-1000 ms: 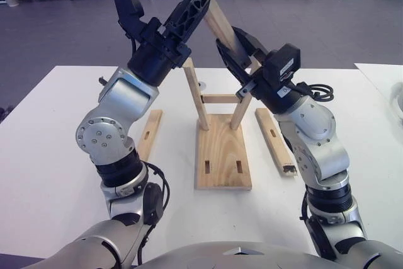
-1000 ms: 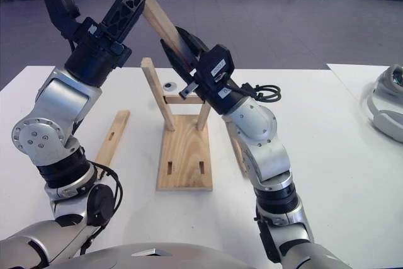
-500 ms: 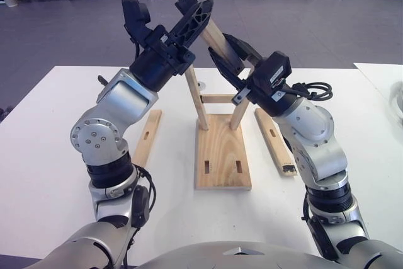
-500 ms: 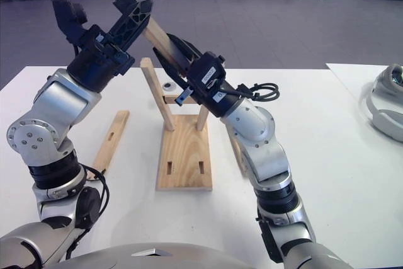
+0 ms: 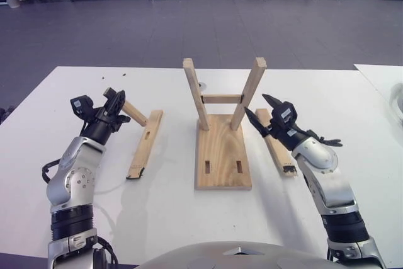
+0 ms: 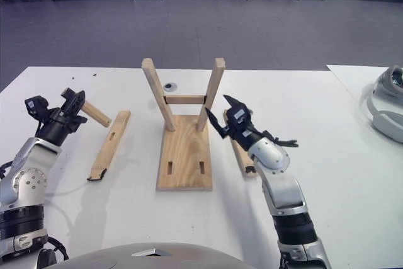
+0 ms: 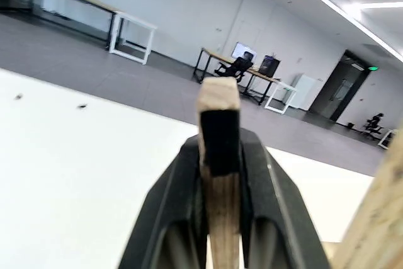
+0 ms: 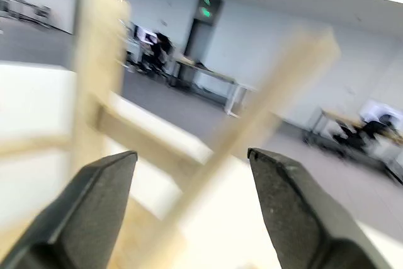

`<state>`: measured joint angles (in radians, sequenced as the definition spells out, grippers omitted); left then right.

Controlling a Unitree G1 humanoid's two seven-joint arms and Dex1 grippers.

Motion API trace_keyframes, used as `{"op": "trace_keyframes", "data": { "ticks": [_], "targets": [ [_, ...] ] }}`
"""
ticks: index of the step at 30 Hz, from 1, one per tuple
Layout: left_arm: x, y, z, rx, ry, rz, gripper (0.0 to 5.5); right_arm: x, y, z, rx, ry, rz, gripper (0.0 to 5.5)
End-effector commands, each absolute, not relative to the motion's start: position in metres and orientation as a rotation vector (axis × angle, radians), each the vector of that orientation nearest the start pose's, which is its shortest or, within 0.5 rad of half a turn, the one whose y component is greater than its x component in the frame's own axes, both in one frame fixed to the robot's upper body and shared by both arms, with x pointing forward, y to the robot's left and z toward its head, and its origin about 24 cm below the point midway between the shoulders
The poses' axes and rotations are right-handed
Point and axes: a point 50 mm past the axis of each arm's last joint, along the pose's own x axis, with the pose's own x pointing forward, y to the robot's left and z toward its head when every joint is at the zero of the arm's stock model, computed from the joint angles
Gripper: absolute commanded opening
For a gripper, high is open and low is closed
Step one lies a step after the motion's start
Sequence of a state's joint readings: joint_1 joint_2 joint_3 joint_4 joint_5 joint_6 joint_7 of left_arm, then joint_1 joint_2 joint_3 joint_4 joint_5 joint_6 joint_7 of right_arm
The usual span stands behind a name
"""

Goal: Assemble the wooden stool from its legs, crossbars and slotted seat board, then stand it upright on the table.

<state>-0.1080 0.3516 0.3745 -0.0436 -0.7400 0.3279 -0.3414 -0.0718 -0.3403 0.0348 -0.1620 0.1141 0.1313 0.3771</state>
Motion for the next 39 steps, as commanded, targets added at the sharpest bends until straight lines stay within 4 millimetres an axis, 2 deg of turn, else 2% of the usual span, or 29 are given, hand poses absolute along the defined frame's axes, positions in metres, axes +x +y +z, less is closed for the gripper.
{"op": "trace_keyframes", "data": {
  "ticks": [1,4,10,15,18,22,27,29,32,33,35,37,39],
  "targets": [
    [0.256,0.265,0.079,-0.444,-0.047,-0.101,0.40,0.266,-0.185,0.079,-0.235,-0.014,0.372,3.28],
    [0.256,0.262,0.071,-0.460,-0.033,-0.087,0.40,0.267,-0.182,0.070,-0.230,0.004,0.377,3.28],
    [0.254,0.263,0.058,-0.475,0.014,-0.046,0.40,0.269,-0.180,0.065,-0.235,0.005,0.381,3.28],
    [0.242,0.264,0.048,-0.434,0.089,-0.001,0.40,0.268,-0.180,0.064,-0.240,0.003,0.373,3.28],
    [0.227,0.266,0.022,-0.291,0.261,0.014,0.40,0.268,-0.179,0.065,-0.256,-0.006,0.369,3.28],
    [0.188,0.272,-0.025,-0.082,0.544,-0.036,0.40,0.271,-0.185,0.068,-0.289,-0.021,0.350,3.28],
    [0.182,0.261,-0.046,-0.071,0.621,-0.096,0.40,0.270,-0.180,0.068,-0.318,-0.031,0.370,3.28],
    [0.192,0.263,-0.036,-0.101,0.545,-0.073,0.40,0.271,-0.179,0.069,-0.320,-0.036,0.374,3.28],
    [0.222,0.267,0.011,-0.153,0.306,-0.096,0.40,0.272,-0.179,0.071,-0.317,-0.047,0.371,3.28],
    [0.230,0.265,0.027,-0.135,0.241,-0.140,0.79,0.272,-0.178,0.071,-0.317,-0.049,0.371,3.28],
    [0.241,0.261,0.057,-0.075,0.167,-0.232,1.07,0.274,-0.175,0.070,-0.317,-0.052,0.371,3.28],
    [0.243,0.261,0.067,-0.011,0.192,-0.268,1.49,0.274,-0.173,0.069,-0.314,-0.053,0.370,3.28],
    [0.237,0.266,0.067,0.055,0.264,-0.263,1.79,0.273,-0.173,0.067,-0.312,-0.049,0.368,3.28]
  ]
}}
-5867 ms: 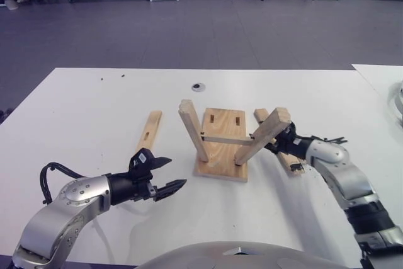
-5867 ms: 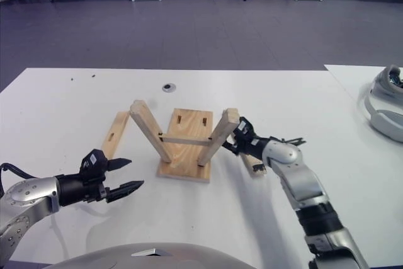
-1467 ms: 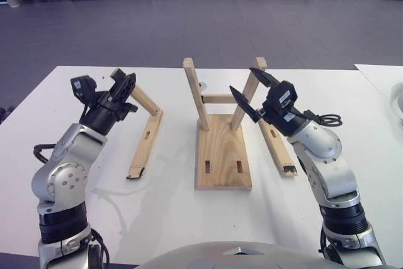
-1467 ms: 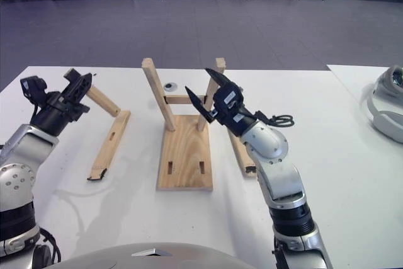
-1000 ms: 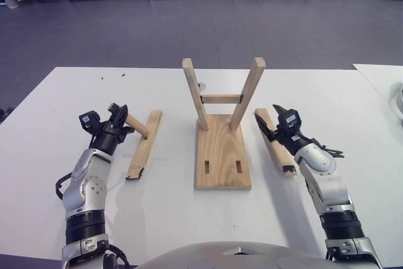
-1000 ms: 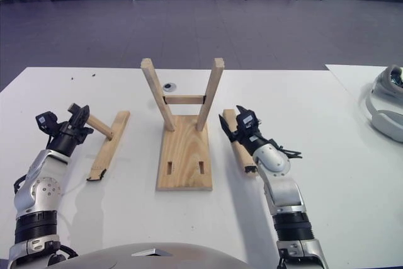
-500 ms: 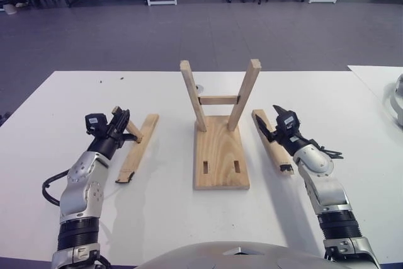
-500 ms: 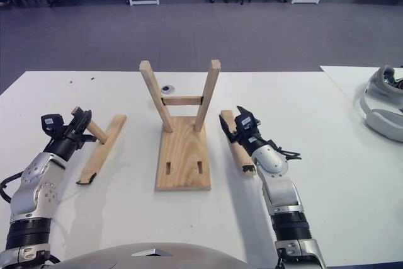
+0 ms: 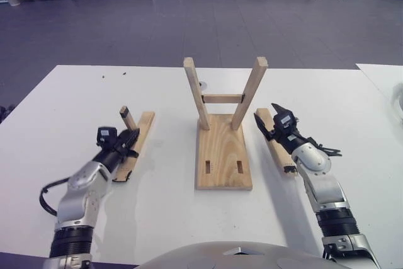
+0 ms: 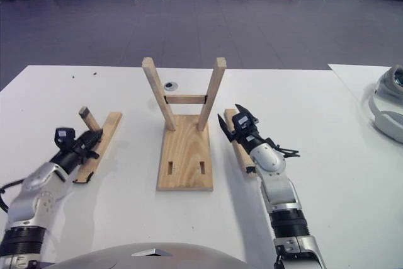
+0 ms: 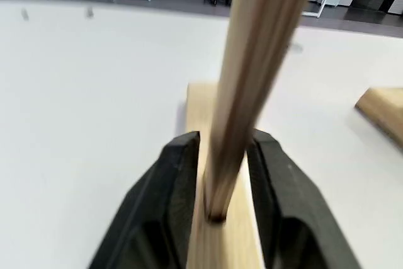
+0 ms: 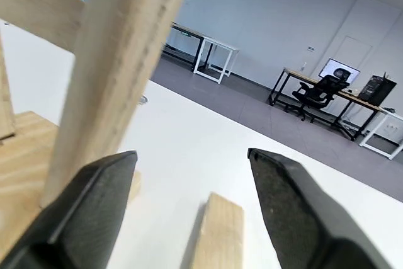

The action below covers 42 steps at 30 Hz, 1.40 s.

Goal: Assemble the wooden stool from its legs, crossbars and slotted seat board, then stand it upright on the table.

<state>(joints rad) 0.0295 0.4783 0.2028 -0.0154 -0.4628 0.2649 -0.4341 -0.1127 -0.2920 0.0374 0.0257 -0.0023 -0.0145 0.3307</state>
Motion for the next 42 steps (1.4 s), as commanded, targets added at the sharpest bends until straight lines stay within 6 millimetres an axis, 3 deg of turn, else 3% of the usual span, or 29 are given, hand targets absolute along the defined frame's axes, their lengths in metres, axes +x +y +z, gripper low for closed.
{"op": "trace_keyframes", "data": {
  "ticks": [1,6,11,14,19,24,26,29,32,34,37,42],
  "targets": [
    [0.232,0.268,0.065,0.082,0.308,-0.262,1.95,0.273,-0.173,0.066,-0.311,-0.047,0.365,3.28],
    [0.211,0.268,0.055,0.121,0.522,-0.230,2.99,0.271,-0.173,0.061,-0.326,-0.026,0.359,3.28],
    [0.200,0.263,0.035,0.073,0.623,-0.229,3.75,0.269,-0.169,0.059,-0.311,-0.019,0.373,3.28],
    [0.196,0.261,0.032,0.078,0.640,-0.247,3.64,0.269,-0.169,0.058,-0.317,-0.013,0.372,3.28],
    [0.187,0.270,0.017,0.192,0.699,-0.274,2.79,0.269,-0.166,0.057,-0.310,-0.012,0.375,3.28],
    [0.188,0.278,0.012,0.165,0.610,-0.250,2.03,0.272,-0.170,0.067,-0.144,-0.022,0.350,3.28],
    [0.198,0.288,0.031,0.083,0.419,-0.204,2.03,0.278,-0.174,0.090,0.069,-0.077,0.349,3.28],
    [0.222,0.286,0.099,0.075,-0.010,-0.271,2.03,0.289,-0.166,0.159,0.356,-0.250,0.491,3.28],
    [0.232,0.264,0.154,0.104,-0.266,-0.371,2.03,0.295,-0.132,0.218,0.474,-0.338,0.736,3.28],
    [0.238,0.242,0.177,0.124,-0.362,-0.454,2.03,0.297,-0.107,0.241,0.550,-0.348,0.852,3.28],
    [0.246,0.204,0.197,0.165,-0.424,-0.592,2.03,0.302,-0.073,0.252,0.607,-0.289,0.946,3.28],
    [0.251,0.167,0.195,0.288,-0.420,-0.760,2.03,0.306,-0.060,0.252,0.701,-0.224,0.972,3.28]
  ]
}}
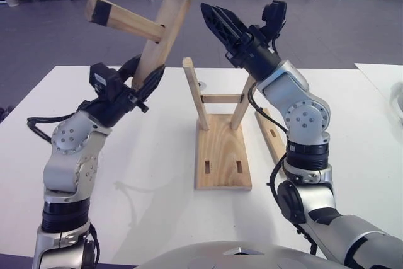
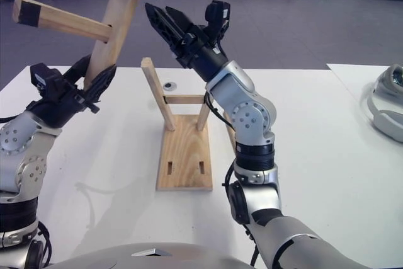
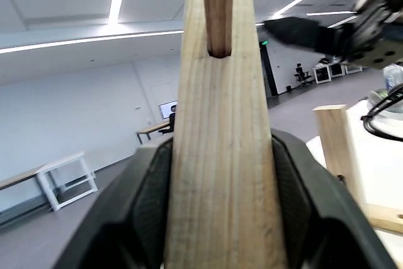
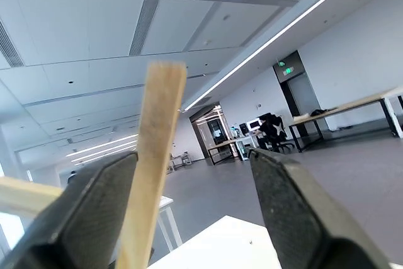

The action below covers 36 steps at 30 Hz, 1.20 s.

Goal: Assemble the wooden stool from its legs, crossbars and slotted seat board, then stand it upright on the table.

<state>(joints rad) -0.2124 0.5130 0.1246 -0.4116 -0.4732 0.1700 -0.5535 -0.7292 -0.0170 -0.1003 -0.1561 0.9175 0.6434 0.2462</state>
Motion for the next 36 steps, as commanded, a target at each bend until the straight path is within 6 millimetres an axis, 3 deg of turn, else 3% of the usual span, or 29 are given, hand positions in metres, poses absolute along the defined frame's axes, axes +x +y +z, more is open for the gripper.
{"op": "trace_keyframes", "data": {
  "ticks": [1,11,15,26,29,32,34,36],
  "targets": [
    [0.250,0.164,0.193,0.313,-0.412,-0.776,2.03,0.307,-0.060,0.252,0.716,-0.219,0.971,3.28],
    [0.250,0.166,0.187,0.312,-0.374,-0.777,2.03,0.290,-0.068,0.250,0.764,-0.199,1.058,2.95],
    [0.247,0.163,0.185,0.324,-0.374,-0.810,2.03,0.293,-0.073,0.251,0.789,-0.204,1.023,2.95],
    [0.243,0.158,0.181,0.363,-0.375,-0.857,2.03,0.293,-0.079,0.245,0.908,-0.151,0.975,1.11],
    [0.242,0.155,0.175,0.391,-0.355,-0.871,2.03,0.285,-0.090,0.233,0.965,-0.123,0.926,1.06],
    [0.241,0.153,0.169,0.399,-0.321,-0.884,2.69,0.270,-0.113,0.212,0.955,-0.104,0.796,1.03],
    [0.232,0.158,0.152,0.390,-0.249,-0.860,2.97,0.244,-0.144,0.182,0.968,-0.071,0.559,1.03],
    [0.224,0.171,0.138,0.384,-0.181,-0.792,3.30,0.217,-0.164,0.164,0.945,-0.035,0.382,1.03]
  ]
}}
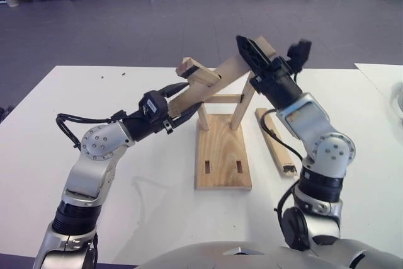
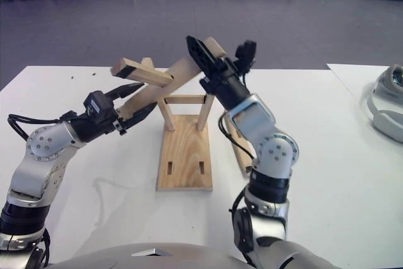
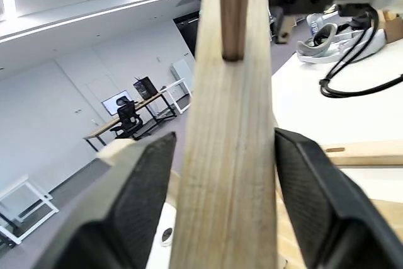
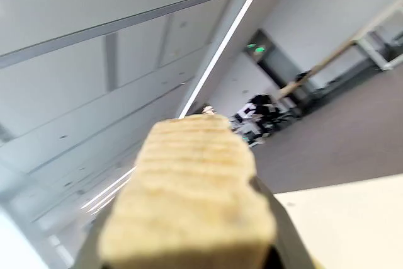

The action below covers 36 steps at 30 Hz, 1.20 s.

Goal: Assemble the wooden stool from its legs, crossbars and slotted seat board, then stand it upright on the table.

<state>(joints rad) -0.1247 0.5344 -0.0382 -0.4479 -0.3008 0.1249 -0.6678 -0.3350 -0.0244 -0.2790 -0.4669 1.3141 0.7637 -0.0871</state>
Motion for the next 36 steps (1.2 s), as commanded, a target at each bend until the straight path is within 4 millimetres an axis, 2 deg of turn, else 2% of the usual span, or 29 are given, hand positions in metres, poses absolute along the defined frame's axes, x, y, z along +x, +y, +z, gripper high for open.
{"op": "trace_keyframes", "data": {
  "ticks": [1,4,6,8,9,13,15,18,22,25,29,32,36],
  "targets": [
    [0.220,0.180,0.131,0.376,-0.150,-0.740,3.50,0.207,-0.171,0.158,0.919,-0.012,0.321,1.03],
    [0.213,0.193,0.112,0.345,-0.080,-0.649,4.04,0.185,-0.191,0.141,0.807,0.062,0.174,1.03],
    [0.211,0.192,0.095,0.324,-0.008,-0.622,4.36,0.178,-0.201,0.127,0.738,0.118,0.092,1.03],
    [0.210,0.189,0.080,0.332,0.061,-0.625,4.39,0.175,-0.204,0.120,0.694,0.155,0.067,1.03],
    [0.209,0.188,0.076,0.337,0.079,-0.625,4.39,0.175,-0.204,0.119,0.683,0.162,0.070,1.03],
    [0.202,0.177,0.038,0.334,0.284,-0.639,4.39,0.173,-0.216,0.132,0.674,0.157,0.141,1.03],
    [0.200,0.170,0.031,0.326,0.333,-0.661,4.39,0.171,-0.222,0.134,0.677,0.177,0.156,1.03],
    [0.199,0.159,0.027,0.297,0.373,-0.685,4.39,0.172,-0.228,0.135,0.696,0.199,0.148,1.03],
    [0.196,0.141,0.028,0.247,0.410,-0.732,4.39,0.167,-0.216,0.121,0.632,0.330,0.192,1.03],
    [0.194,0.137,0.033,0.224,0.422,-0.732,4.39,0.172,-0.223,0.117,0.580,0.393,0.146,1.03],
    [0.194,0.132,0.039,0.185,0.417,-0.730,4.39,0.186,-0.235,0.126,0.471,0.405,0.055,1.07],
    [0.195,0.123,0.053,0.079,0.356,-0.748,4.39,0.194,-0.238,0.136,0.317,0.388,0.004,1.11],
    [0.200,0.114,0.079,-0.036,0.258,-0.763,4.39,0.205,-0.226,0.150,0.096,0.315,0.045,1.13]
  ]
}}
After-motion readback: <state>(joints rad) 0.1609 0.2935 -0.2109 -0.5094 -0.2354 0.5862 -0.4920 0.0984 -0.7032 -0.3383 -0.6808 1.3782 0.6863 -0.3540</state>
